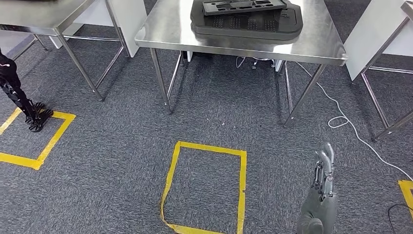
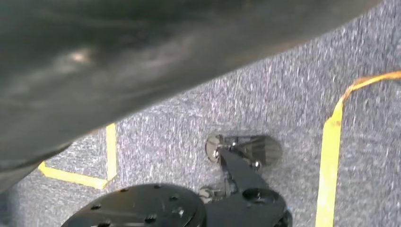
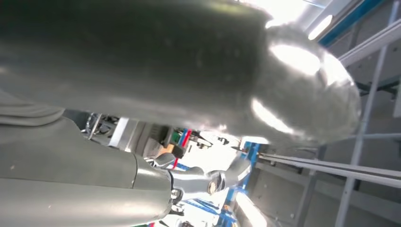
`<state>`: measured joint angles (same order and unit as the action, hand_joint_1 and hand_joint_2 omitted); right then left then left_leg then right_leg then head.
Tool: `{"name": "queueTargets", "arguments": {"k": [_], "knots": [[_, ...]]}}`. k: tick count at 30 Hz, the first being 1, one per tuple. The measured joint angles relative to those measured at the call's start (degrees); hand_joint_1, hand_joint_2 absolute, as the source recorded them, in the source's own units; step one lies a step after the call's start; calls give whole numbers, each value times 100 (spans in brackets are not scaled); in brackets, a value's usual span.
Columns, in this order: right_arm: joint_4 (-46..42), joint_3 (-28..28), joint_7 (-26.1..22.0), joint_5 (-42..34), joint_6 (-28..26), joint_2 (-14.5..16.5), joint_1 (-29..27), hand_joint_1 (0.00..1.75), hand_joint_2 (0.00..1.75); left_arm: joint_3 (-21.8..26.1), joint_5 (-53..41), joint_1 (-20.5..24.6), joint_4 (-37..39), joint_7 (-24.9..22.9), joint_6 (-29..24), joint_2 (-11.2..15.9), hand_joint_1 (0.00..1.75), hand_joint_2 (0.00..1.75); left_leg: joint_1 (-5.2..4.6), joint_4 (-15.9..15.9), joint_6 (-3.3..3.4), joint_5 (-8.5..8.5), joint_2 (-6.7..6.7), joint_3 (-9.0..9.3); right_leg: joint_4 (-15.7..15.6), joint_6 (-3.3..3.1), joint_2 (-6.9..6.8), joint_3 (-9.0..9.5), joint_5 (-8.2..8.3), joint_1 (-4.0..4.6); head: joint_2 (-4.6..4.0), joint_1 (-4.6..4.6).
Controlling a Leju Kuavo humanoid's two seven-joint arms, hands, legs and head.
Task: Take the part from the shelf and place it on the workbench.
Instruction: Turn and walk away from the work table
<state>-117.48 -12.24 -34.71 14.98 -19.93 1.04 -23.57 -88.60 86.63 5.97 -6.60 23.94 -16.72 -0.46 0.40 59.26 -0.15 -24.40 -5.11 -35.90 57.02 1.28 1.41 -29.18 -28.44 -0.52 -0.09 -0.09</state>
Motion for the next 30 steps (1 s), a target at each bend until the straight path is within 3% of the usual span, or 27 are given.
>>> {"name": "queueTargets", "arguments": {"k": [1, 3, 5, 6, 8, 10, 12, 14, 15, 17, 19, 21, 22, 24, 26, 27, 29, 30], "knots": [[0, -12, 2, 3, -9, -3, 7, 0, 0, -3, -15, -4, 0, 7, 11, 7, 0, 0, 3, 135, -21, -100, 113, -63, -15, -44, -61, 13, 24, -15, 0, -12], [1, -37, 10, 7, -24, -7, 3, 0, 0, -10, -62, -4, 0, 42, 44, 16, 0, 0, 9, 774, -62, -493, 367, -333, -24, -95, -196, 15, 46, -19, 0, -35], [4, -55, 13, 8, -41, -15, -6, 0, 0, -23, -104, -3, 0, 84, 73, 18, 0, 0, 29, 1449, -106, -790, 430, -615, -21, -104, -344, 9, 45, -8, 0, -45], [7, -65, 13, 9, -46, -21, -6, 0, 0, -30, -114, -5, 0, 98, 82, 20, 0, 0, 38, 1555, -121, -794, 446, -645, -20, -104, -418, 9, 43, -7, 0, -47], [13, -81, 14, 14, -54, -30, -6, 0, 0, -36, -127, -9, 0, 119, 88, 32, 0, 0, 56, 1122, -135, -535, 536, -383, -16, -92, -556, 22, 25, -12, 0, -48], [15, -88, 14, 23, -62, -35, -9, 0, 0, -37, -128, -2, -1, 134, 92, 41, 0, 0, 57, 382, -123, -265, 805, 31, 0, -45, -675, 37, -15, 21, 0, -46], [14, -91, 14, 31, -70, -44, -13, 0, 0, -38, -128, 9, -2, 143, 95, 41, 0, 0, 25, 53, -63, -200, 934, 196, 8, 13, -777, 52, -49, 62, 0, -14], [14, -100, 13, 26, -72, -56, -16, 0, 0, -38, -135, 6, -2, 140, 95, 44, 0, 0, -11, 33, 27, -187, 796, 168, -4, 64, -880, 80, -63, 61, 0, 12], [14, -104, 12, 15, -72, -66, -16, 0, 0, -39, -148, 0, -2, 130, 93, 45, 0, 0, -15, 18, 68, -168, 725, 156, 26, 88, -850, 76, -94, 50, 0, 18], [13, -105, -3, -11, -68, -88, -35, 0, 0, -40, -182, 3, -2, 100, 78, 48, 0, 0, 5, -9, 149, -122, 581, 138, 390, 90, -575, -108, -302, 30, 0, 33], [14, -104, -21, -30, -62, -108, -77, 0, 0, -40, -198, 16, -2, 85, 50, 54, 0, 0, 4, -12, 199, -94, 426, 97, 1158, 41, -265, -497, -629, 15, 0, 47], [15, -104, -27, -41, -54, -120, -107, 0, 0, -40, -197, 15, -2, 109, 31, 57, 0, 0, -11, -10, 224, -74, 249, 67, 1665, 49, -177, -790, -756, 14, 0, 50], [15, -104, -28, -47, -51, -123, -111, 0, 0, -40, -196, 10, -2, 128, 26, 58, 0, 0, -17, -10, 228, -66, 160, 62, 1603, 81, -156, -786, -682, 14, 0, 51], [15, -104, -30, -55, -45, -127, -112, 0, 0, -40, -196, 8, -2, 158, 17, 58, 0, 0, -18, -10, 219, -45, -13, 62, 901, 150, 3, -480, -348, 11, 0, 51], [14, -104, -37, -58, -37, -128, -115, 0, 0, -40, -196, 10, -2, 168, 10, 51, 0, 0, -31, -3, 183, -22, -158, 52, 228, 135, 269, -180, -89, 18, 0, 48], [14, -104, -41, -59, -32, -128, -119, 0, 0, -40, -196, 9, -2, 172, 9, 45, 0, 0, -33, -3, 156, -7, -216, 38, 78, 105, 345, -115, -37, 30, 0, 45], [13, -103, -47, -60, -23, -132, -120, 0, 0, -40, -197, -1, -2, 183, 8, 37, 0, 0, -26, -26, 86, 33, -337, 7, 36, 25, 251, -80, -1, 53, 0, 43], [13, -102, -48, -61, -19, -132, -113, 0, 0, -40, -198, -10, -2, 187, 8, 37, 0, 0, -24, -11, 57, 32, -324, -16, 13, -14, 174, -56, 26, 41, 0, 38]]}}
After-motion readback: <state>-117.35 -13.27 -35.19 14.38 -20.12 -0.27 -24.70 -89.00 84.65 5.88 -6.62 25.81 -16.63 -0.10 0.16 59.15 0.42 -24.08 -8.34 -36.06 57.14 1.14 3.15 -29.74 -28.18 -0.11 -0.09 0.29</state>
